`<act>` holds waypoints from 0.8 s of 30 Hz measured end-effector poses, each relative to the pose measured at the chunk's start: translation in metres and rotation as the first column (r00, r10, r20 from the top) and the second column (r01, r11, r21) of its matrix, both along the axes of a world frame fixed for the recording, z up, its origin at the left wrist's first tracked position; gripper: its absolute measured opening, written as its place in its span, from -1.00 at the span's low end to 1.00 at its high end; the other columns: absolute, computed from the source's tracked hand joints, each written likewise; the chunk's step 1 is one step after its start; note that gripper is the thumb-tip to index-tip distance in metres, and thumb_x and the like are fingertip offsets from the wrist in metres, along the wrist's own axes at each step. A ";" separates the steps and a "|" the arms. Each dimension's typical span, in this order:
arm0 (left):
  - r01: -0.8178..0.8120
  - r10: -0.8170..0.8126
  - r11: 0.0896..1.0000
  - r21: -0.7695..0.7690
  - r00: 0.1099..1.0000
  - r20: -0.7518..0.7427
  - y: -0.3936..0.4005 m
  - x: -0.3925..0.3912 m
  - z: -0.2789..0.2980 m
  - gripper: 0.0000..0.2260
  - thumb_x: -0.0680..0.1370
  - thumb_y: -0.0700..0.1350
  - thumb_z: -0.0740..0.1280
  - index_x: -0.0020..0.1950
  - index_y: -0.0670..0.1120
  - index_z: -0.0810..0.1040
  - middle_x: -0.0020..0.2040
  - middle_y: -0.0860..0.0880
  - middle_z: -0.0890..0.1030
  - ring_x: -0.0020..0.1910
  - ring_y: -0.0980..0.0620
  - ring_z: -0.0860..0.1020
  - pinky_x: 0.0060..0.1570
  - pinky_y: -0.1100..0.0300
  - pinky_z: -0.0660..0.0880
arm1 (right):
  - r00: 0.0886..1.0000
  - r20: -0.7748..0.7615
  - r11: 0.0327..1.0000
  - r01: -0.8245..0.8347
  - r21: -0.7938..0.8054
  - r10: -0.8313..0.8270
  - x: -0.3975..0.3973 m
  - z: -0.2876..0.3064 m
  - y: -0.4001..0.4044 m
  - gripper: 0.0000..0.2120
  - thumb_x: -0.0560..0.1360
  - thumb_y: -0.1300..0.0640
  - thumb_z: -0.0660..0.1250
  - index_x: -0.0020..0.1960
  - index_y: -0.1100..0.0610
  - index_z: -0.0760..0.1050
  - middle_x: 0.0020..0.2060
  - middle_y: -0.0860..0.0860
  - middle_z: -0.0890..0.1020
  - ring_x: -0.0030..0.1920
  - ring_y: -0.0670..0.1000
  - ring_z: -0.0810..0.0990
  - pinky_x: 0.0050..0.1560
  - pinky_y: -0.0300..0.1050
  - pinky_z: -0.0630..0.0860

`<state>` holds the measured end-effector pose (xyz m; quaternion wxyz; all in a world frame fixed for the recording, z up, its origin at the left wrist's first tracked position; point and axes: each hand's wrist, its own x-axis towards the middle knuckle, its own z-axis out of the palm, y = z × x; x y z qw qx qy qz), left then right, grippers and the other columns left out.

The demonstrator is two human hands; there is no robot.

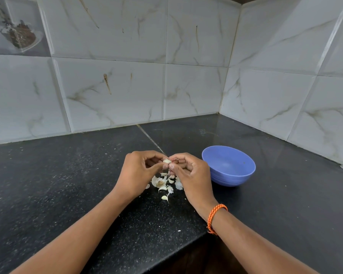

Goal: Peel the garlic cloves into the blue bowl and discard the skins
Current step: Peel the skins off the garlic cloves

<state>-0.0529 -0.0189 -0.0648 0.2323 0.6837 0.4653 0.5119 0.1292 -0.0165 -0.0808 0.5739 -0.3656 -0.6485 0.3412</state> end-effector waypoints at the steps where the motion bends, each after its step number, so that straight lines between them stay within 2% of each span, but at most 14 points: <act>1: 0.005 -0.005 1.000 -0.007 1.000 0.004 0.000 0.000 0.000 -0.93 0.58 -0.16 0.56 0.02 -0.02 0.80 -0.16 0.06 0.78 -0.17 0.04 0.76 -0.02 -0.02 0.72 | 1.000 0.002 1.000 0.000 -0.002 0.000 0.000 0.000 0.000 -0.89 0.60 0.32 0.47 0.10 0.19 0.69 -0.10 0.01 0.79 -0.01 0.03 0.79 0.02 -0.01 0.73; 8: 0.042 -0.041 0.999 -0.022 0.997 0.063 -0.001 0.002 -0.002 -0.92 0.59 -0.15 0.54 0.05 -0.05 0.83 -0.15 0.02 0.79 -0.16 0.01 0.77 -0.01 -0.02 0.73 | 1.000 0.009 1.000 0.007 -0.012 -0.007 0.001 0.000 0.002 -0.92 0.58 0.26 0.51 0.08 0.18 0.71 -0.09 0.01 0.78 -0.04 0.05 0.78 0.02 0.03 0.74; 12: 0.018 -0.011 0.999 -0.041 0.986 0.166 -0.001 0.006 -0.004 -0.94 0.60 -0.19 0.53 0.00 -0.13 0.82 -0.15 -0.04 0.80 -0.19 -0.05 0.78 -0.08 0.03 0.73 | 1.000 0.009 1.000 0.003 0.017 -0.004 0.000 0.002 -0.001 -0.95 0.55 0.29 0.53 0.00 0.19 0.73 -0.14 0.01 0.77 -0.07 0.04 0.78 -0.01 -0.04 0.73; 15: -0.065 0.062 0.998 0.007 0.981 0.181 0.001 0.010 -0.002 -0.88 0.62 -0.19 0.51 -0.10 -0.12 0.82 -0.22 -0.01 0.78 -0.23 0.00 0.77 -0.19 0.14 0.68 | 0.988 0.150 0.994 0.021 0.104 -0.037 -0.009 0.001 -0.006 -0.89 0.48 0.32 0.59 -0.07 0.14 0.74 -0.12 -0.01 0.70 -0.08 0.00 0.75 -0.06 -0.09 0.71; 19: -0.094 0.089 0.995 0.022 0.984 0.157 0.000 0.022 -0.005 -0.89 0.62 -0.16 0.51 -0.07 -0.07 0.82 -0.22 0.07 0.78 -0.23 0.05 0.76 -0.15 -0.02 0.73 | 0.943 0.297 0.982 0.112 0.150 -0.153 -0.010 0.001 -0.005 -0.84 0.49 0.38 0.56 -0.07 0.14 0.73 -0.07 -0.05 0.64 -0.06 -0.13 0.70 -0.08 -0.31 0.64; 24: -0.074 0.074 0.997 -0.008 0.961 0.267 0.001 0.028 -0.008 -0.83 0.65 -0.15 0.47 -0.11 -0.08 0.80 -0.21 -0.01 0.77 -0.17 -0.10 0.76 -0.10 -0.22 0.70 | 0.884 0.405 0.963 0.155 0.222 -0.236 -0.010 0.002 -0.007 -0.83 0.51 0.37 0.54 -0.08 0.10 0.71 -0.09 -0.08 0.60 -0.05 -0.15 0.64 -0.07 -0.37 0.59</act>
